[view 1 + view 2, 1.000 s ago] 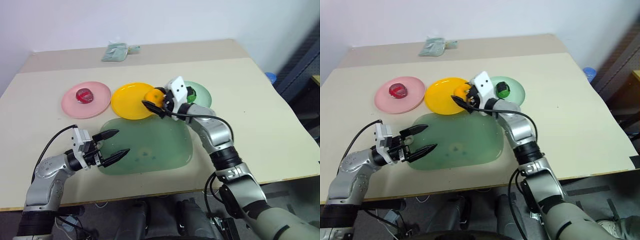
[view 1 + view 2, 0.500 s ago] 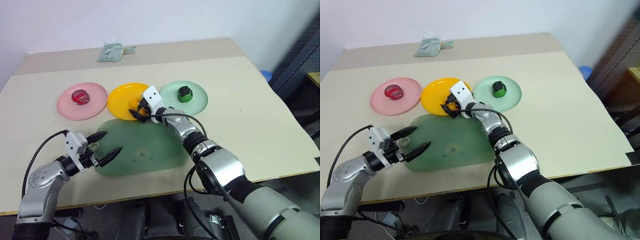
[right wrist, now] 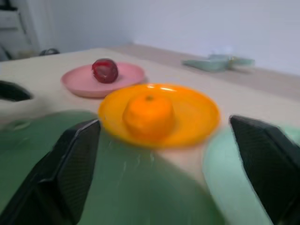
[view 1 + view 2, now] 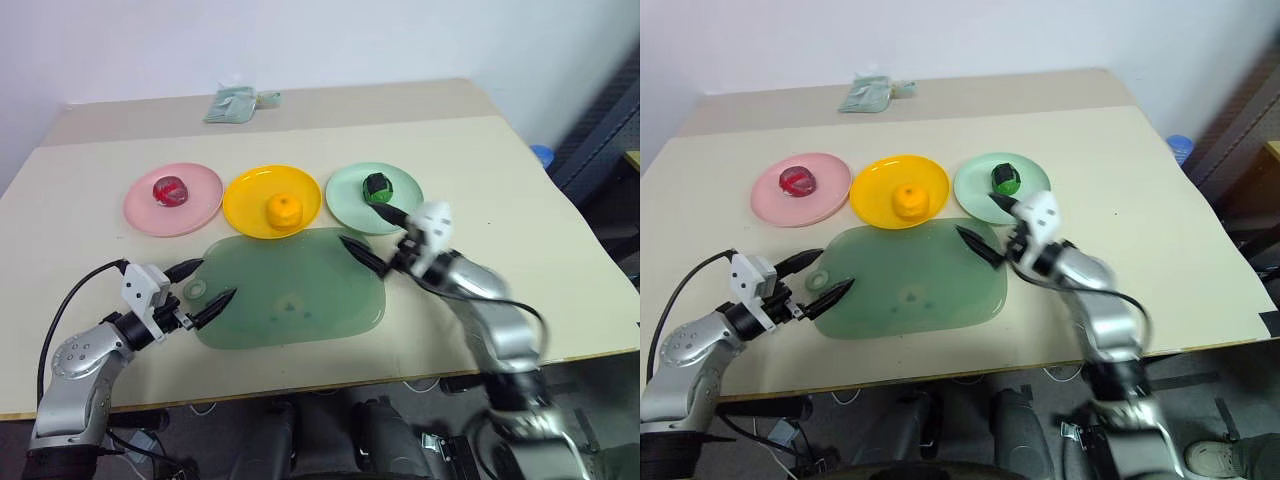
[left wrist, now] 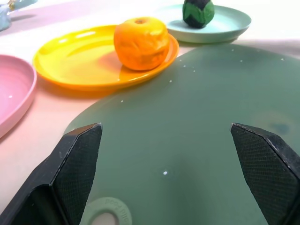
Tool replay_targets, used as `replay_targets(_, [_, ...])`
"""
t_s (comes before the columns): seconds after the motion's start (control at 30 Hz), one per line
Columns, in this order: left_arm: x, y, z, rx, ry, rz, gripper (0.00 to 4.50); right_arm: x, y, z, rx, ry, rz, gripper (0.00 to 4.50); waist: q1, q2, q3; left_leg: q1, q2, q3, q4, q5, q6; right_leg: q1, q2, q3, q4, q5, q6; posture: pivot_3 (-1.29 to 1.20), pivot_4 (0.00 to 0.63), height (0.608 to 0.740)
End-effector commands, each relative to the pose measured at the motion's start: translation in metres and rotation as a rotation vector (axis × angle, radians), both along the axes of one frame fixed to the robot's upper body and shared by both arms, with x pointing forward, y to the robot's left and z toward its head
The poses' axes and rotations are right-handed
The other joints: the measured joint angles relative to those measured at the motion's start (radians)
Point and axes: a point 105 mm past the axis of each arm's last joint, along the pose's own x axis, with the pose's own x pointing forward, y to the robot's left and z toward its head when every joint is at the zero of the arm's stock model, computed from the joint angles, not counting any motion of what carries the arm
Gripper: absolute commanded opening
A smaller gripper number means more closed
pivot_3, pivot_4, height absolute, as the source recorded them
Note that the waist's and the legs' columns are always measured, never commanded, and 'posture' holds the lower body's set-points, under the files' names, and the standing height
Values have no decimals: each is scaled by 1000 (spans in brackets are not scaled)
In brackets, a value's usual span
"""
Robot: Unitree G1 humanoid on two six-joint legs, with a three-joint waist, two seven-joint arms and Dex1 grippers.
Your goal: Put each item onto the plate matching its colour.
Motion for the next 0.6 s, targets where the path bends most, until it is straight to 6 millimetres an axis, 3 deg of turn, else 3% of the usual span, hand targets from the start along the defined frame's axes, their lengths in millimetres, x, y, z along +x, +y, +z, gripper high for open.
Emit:
replay_targets(0.03, [4, 0, 9, 2, -28, -21, 4500, -25, -40, 9, -50, 11, -80, 4448, 1, -1, -1, 0, 0, 0, 0, 0, 0, 1, 0, 0, 0, 0, 0, 0, 150, 740])
replay_targets(0.2, [9, -3, 9, 13, -20, -44, 4500, -52, -74, -9, -115, 105, -174, 4448, 2, -1, -1, 1, 0, 0, 0, 0, 0, 2, 0, 0, -1, -1, 0, 0, 150, 740])
replay_targets(0.37, [15, -9, 13, 10, -21, -85, 4500, -64, -80, -20, -105, 141, -217, 4448, 4, -1, -1, 1, 1, 1, 1, 0, 0, 2, 0, -1, -1, -1, 0, 0, 150, 740])
replay_targets(0.6, [12, -13, 13, 15, -4, -117, 4500, -60, -82, -23, -94, 131, -248, 4448, 4, -2, -1, 1, 1, 1, 1, 0, 0, 2, 0, -1, -1, -1, 0, 0, 150, 740])
